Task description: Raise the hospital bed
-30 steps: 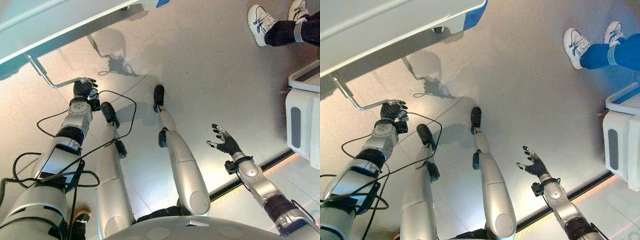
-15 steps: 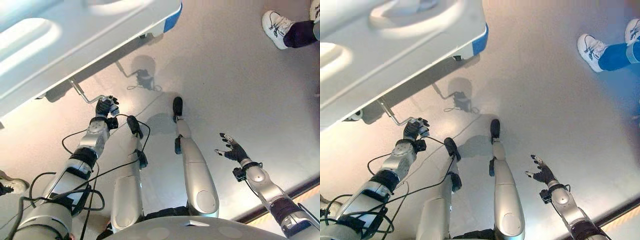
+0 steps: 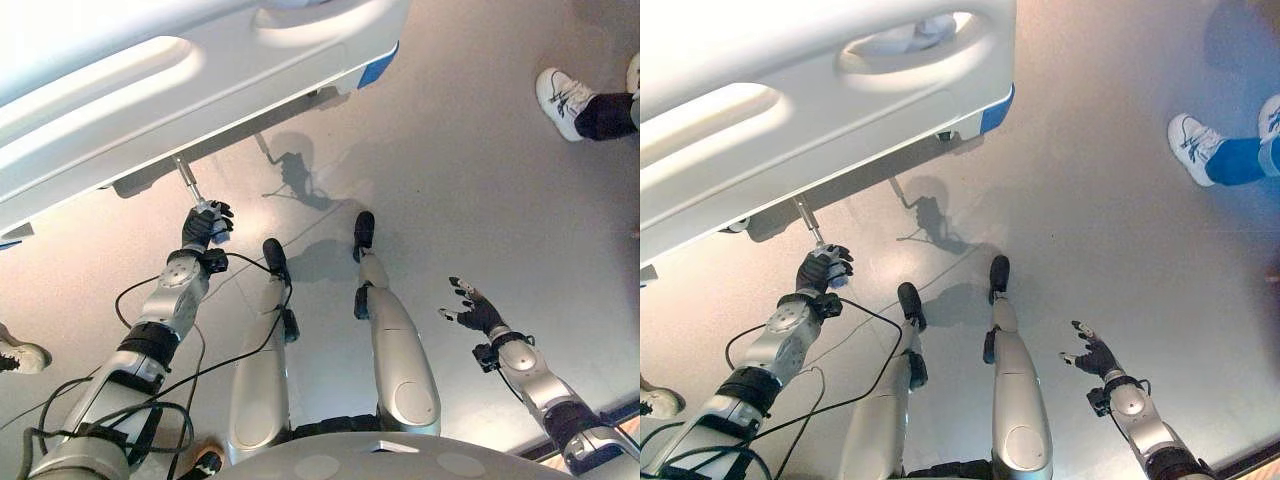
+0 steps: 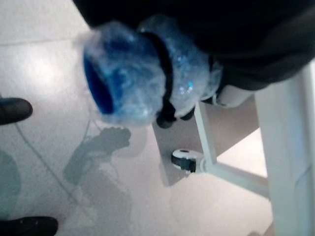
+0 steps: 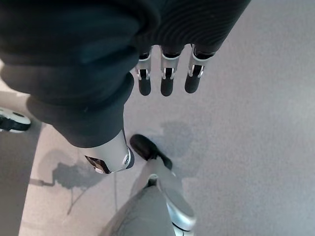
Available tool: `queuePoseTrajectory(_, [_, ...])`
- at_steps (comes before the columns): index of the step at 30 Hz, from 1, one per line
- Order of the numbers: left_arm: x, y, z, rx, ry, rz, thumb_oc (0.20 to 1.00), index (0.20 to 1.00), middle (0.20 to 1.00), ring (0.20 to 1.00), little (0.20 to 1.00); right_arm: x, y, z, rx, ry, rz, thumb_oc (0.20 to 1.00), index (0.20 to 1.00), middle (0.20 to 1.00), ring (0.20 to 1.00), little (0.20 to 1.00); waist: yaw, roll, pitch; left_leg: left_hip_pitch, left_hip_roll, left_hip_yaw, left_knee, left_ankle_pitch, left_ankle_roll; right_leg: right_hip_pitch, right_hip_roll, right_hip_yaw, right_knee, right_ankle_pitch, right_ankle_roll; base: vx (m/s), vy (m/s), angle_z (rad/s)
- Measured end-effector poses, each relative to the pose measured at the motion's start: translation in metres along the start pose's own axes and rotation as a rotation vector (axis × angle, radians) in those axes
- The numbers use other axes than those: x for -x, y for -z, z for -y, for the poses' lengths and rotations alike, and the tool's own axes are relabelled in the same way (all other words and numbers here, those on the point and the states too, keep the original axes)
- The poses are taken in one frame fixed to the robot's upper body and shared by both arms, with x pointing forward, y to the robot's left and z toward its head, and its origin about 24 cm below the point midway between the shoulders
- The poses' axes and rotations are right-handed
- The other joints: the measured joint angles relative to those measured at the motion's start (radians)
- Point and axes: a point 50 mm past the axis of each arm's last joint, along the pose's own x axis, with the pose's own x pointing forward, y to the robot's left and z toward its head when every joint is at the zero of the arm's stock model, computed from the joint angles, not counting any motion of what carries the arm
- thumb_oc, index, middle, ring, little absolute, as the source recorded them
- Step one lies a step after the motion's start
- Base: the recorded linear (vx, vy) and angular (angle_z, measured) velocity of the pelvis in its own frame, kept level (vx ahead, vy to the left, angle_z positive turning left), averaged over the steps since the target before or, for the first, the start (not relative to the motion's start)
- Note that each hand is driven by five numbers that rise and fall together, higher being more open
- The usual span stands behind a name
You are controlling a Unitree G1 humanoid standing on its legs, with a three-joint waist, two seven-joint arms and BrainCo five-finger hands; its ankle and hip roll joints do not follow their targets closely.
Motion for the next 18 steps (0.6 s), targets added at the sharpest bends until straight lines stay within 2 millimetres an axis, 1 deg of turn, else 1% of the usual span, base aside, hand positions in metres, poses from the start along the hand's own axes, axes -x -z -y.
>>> queuePoseTrajectory(2, [0.0004, -0.0011, 0.0021, 0.003, 0.016, 0.006, 0.200, 0.200, 0.200, 0.200, 0.200, 0.0003, 0.0022, 0.0001, 0.001, 0.000, -0.010, 1.000, 1.000, 1.000, 1.000, 1.000, 0.010, -0.001, 0.000, -0.002, -0.001, -0.002, -0.001, 0.000, 0.000, 0.001, -0.001, -0.002, -0.001, -0.001, 0.001, 0.00, 0.031, 0.06])
queuePoseTrajectory(6, [0.0013, -0.0018, 0.0033, 0.031, 0.024, 0.014, 0.200, 0.200, 0.200, 0.200, 0.200, 0.0003, 0.0019, -0.0005, 0.001, -0.008, -0.009, 1.000, 1.000, 1.000, 1.000, 1.000, 0.008, -0.001, 0.000, -0.004, 0.001, -0.024, 0.000, 0.000, 0.000, 0.017, 0.000, -0.026, -0.012, -0.002, 0.003, -0.01, 0.038, 0.11])
queuePoseTrajectory(12, [0.0022, -0.0029, 0.0024, 0.038, 0.033, 0.021, 0.200, 0.200, 0.200, 0.200, 0.200, 0.0002, 0.0012, -0.0002, 0.002, -0.009, -0.006, 1.000, 1.000, 1.000, 1.000, 1.000, 0.018, -0.003, -0.001, -0.007, 0.001, -0.048, 0.000, -0.001, -0.002, 0.038, 0.000, -0.052, -0.026, -0.003, 0.004, 0.00, 0.053, 0.11])
queuePoseTrajectory(18, [0.0069, -0.0047, -0.0032, 0.049, 0.038, 0.037, 0.200, 0.200, 0.200, 0.200, 0.200, 0.0001, 0.0008, -0.0015, 0.002, -0.014, -0.004, 1.000, 1.000, 1.000, 1.000, 1.000, 0.019, -0.023, -0.002, -0.009, 0.010, -0.061, 0.002, -0.005, -0.008, 0.055, 0.007, -0.072, -0.044, -0.003, 0.004, 0.01, 0.038, 0.07])
